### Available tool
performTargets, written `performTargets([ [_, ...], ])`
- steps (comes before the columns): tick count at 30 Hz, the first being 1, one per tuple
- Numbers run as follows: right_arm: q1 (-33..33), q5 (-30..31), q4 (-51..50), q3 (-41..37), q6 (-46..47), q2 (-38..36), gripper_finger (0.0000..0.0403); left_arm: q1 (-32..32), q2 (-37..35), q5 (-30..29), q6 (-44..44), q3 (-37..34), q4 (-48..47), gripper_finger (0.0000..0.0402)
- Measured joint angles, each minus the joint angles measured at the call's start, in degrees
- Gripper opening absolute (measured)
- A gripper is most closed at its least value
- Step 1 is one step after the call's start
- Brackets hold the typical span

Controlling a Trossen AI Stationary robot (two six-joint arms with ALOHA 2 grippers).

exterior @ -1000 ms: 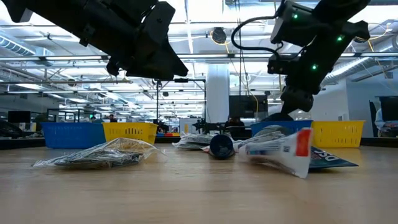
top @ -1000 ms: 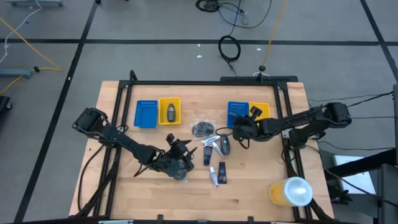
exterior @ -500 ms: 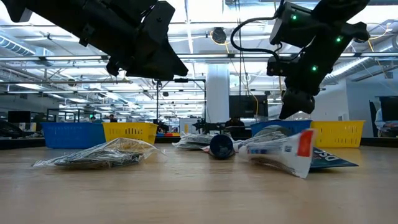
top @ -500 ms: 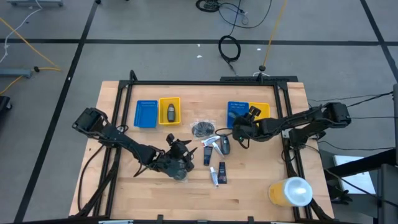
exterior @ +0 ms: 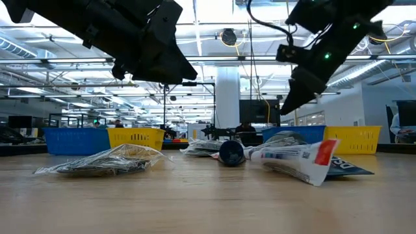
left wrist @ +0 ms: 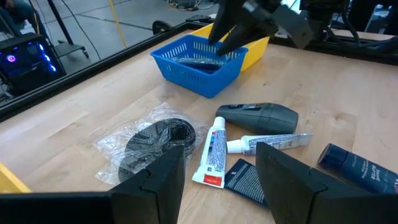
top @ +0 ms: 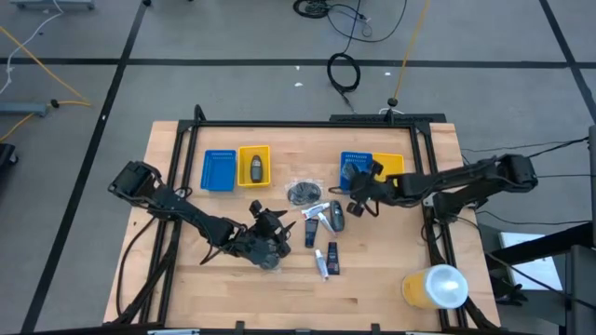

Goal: Pick & Place Travel size toiletries
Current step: Put the black hairbrush into the right blue bin

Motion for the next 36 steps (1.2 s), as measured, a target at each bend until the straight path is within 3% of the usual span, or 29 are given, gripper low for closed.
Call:
performTargets([
  [5,-5.56,-1.3,9.42,-3.31,-2.62,0.42,0.0044,0.0,0.0,0.0,0.01,0.0,0.13,0.0191],
  [9,-10.37,-8.16,11.27,-5.17,-2.41,0.89,0.0006,0.0,0.0,0.0,0.02,0.0,0.14,0.0191],
  [11,-12.27,-10.31,12.44,-6.51,-1.87,1.31,0.0005,0.0,0.0,0.0,0.02,0.0,0.15,0.0191],
  [16,-15.34,-8.65,14.93,-9.03,-1.36,1.77,0.0012,0.02,0.0,-0.01,0.02,0.0,0.15,0.0191],
  [19,-15.69,-5.84,16.86,-9.55,-1.32,1.55,0.0007,0.02,0.0,-0.02,0.02,0.0,0.15,0.0191],
  [25,-14.58,-5.73,20.68,-9.58,-2.86,1.53,0.0001,0.02,0.0,-0.02,0.02,0.0,0.17,0.0191],
  [36,-20.15,-9.35,25.25,-9.54,-1.32,5.46,0.0001,0.02,0.0,-0.02,-0.03,0.0,0.24,0.0191],
])
